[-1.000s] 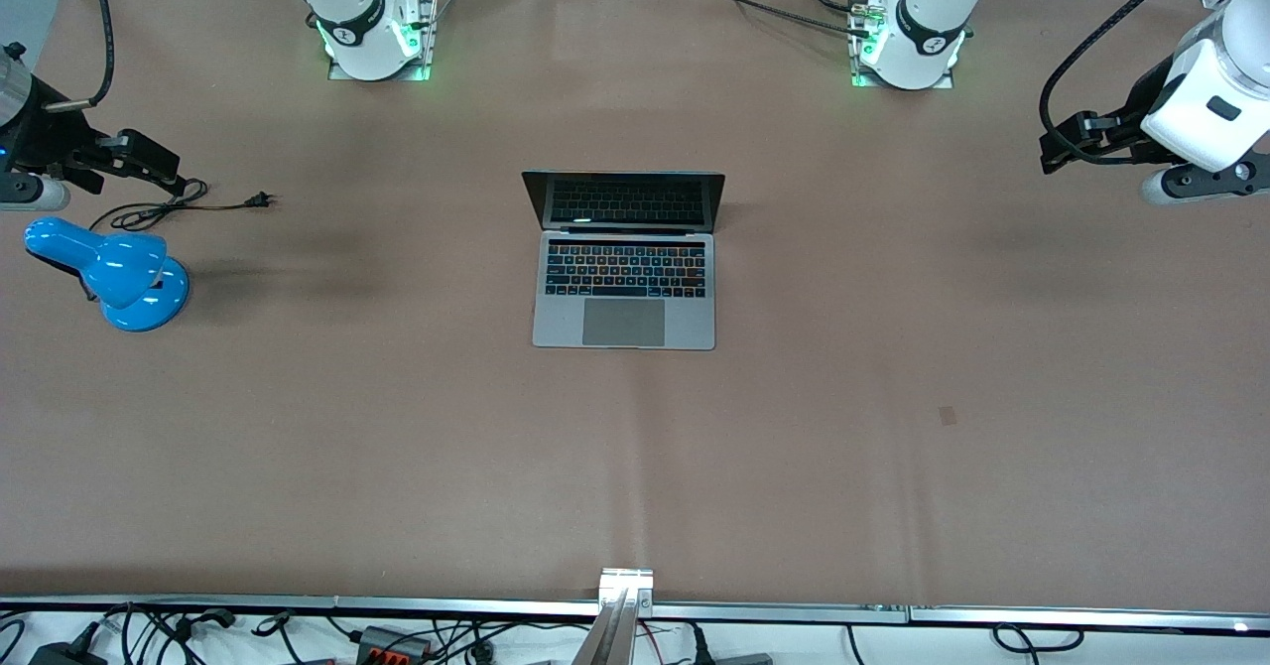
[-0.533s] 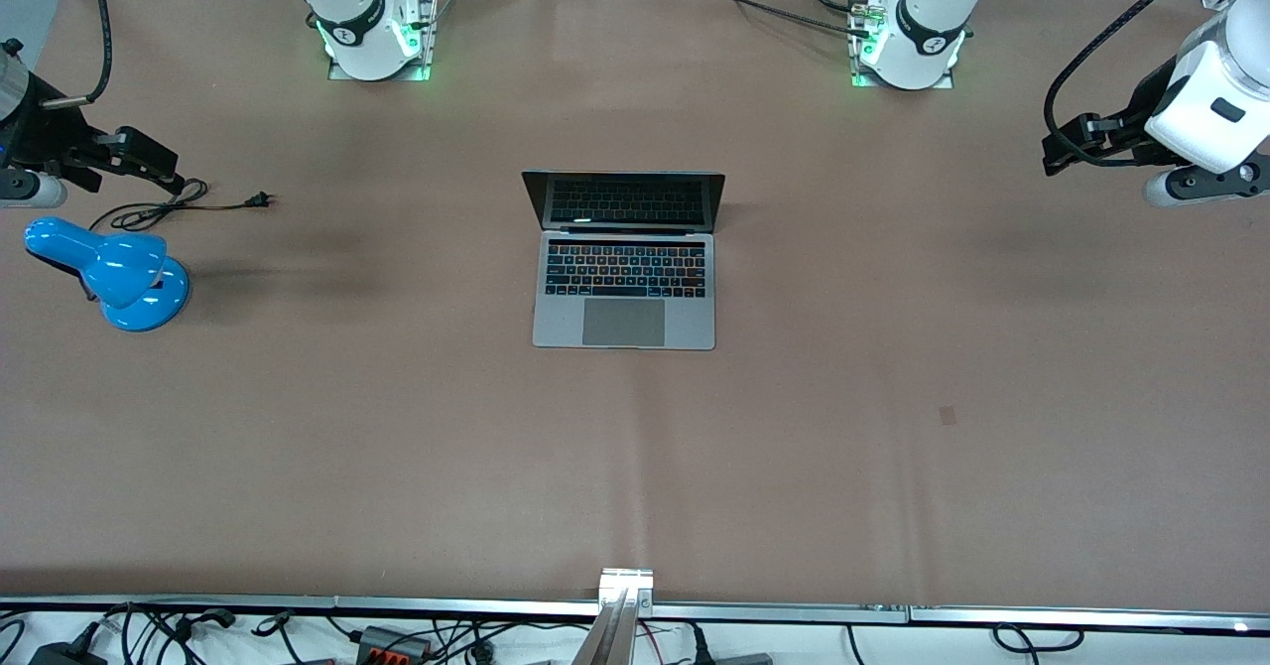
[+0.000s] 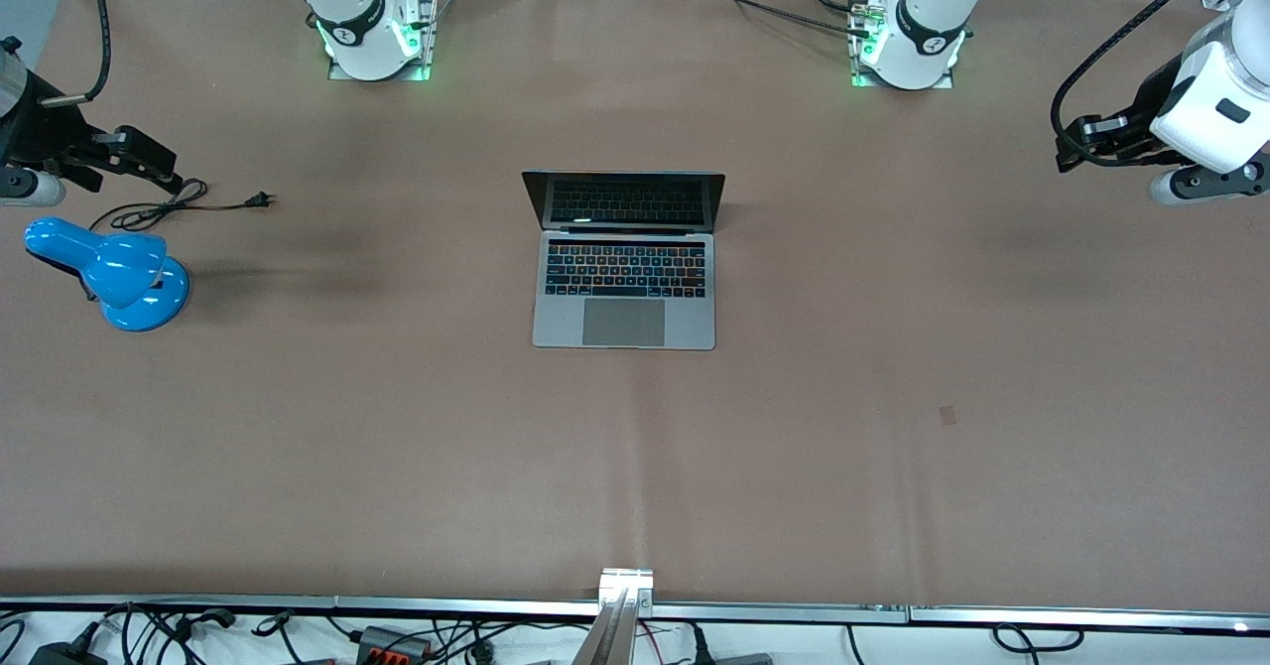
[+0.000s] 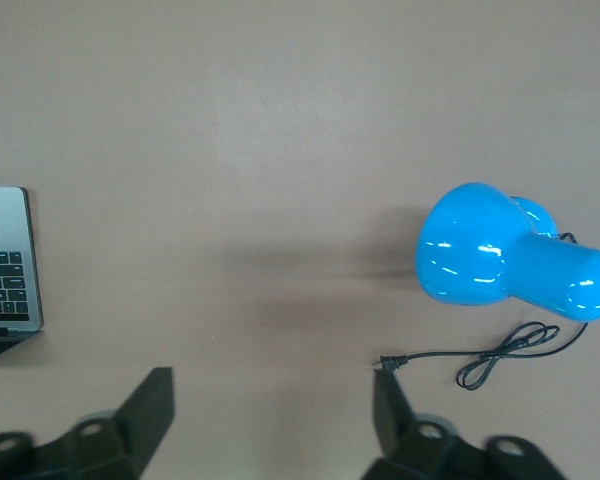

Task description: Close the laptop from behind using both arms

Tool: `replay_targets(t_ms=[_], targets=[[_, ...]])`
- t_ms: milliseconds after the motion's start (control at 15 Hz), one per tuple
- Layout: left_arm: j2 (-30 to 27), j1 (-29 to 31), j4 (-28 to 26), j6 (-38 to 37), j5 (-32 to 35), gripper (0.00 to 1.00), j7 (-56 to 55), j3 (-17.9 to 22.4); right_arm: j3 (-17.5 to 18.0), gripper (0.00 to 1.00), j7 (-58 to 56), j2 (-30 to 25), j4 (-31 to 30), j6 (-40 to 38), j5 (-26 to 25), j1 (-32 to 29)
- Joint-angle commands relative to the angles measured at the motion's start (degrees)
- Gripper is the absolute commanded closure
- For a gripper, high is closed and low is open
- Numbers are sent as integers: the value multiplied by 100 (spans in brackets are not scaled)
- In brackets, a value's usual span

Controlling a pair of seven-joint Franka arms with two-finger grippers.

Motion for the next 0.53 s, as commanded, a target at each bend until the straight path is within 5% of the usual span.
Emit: replay_targets(t_ms=[0,333,467], targets=[[-120,47,-52,-69,-42,100,-33,-50,37,100,-60,-68,-47,-48,76,4],[-120,47,-43,-69,-51,100,2,-50,63,100,36,27,-47,-145,120,13],[-120,47,-52,-69,-51,100,11,-41,64,100,54,203,-47,-110,531,48]])
